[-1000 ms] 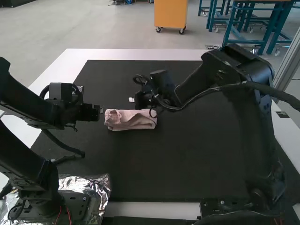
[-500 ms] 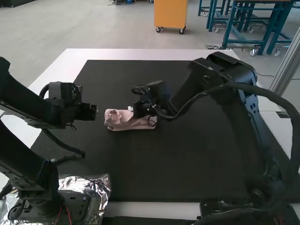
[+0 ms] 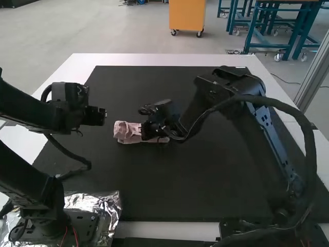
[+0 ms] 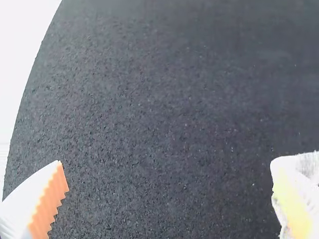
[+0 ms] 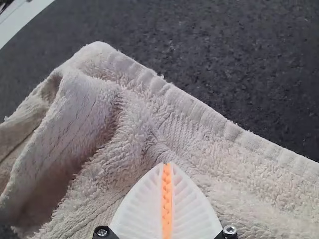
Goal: Fold the towel.
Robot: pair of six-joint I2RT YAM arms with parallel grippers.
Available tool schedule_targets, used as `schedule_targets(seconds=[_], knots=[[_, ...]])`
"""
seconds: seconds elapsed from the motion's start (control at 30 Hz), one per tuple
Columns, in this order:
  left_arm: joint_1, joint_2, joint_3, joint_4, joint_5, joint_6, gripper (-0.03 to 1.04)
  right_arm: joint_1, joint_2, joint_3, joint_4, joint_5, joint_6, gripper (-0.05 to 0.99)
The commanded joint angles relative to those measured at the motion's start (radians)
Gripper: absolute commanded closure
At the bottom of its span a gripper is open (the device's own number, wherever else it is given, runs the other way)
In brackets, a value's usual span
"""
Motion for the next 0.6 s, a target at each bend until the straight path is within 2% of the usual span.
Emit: schedule_targets(seconds=[0.0,0.1,0.23,0.43,0.53,0.57], knots=[[0.008,-0.040,0.042,-0.003,-0.011,0.011,0.04,-0.019,-0.045,0.017,-0.014,0.017,0.005,0.96],[0.005,-0.063,0.064,-0.024,-0.011,0.010,0.04,-0.049,-0.166,0.014,-0.042,0.016,0.006,0.96],[-0.003,-0.088,0.111,-0.055,-0.010,0.008,0.04,-0.096,-0.342,0.045,-0.145,0.017,0.008,0.93],[-0.030,-0.146,0.200,-0.150,-0.011,0.007,0.04,-0.170,-0.614,0.082,-0.306,0.026,0.003,0.50],[-0.040,-0.192,0.240,-0.198,-0.005,0.007,0.04,-0.219,-0.743,0.083,-0.361,0.029,-0.001,0.17],[-0.044,-0.207,0.251,-0.216,-0.005,0.007,0.04,-0.237,-0.784,0.082,-0.381,0.029,-0.001,0.10]])
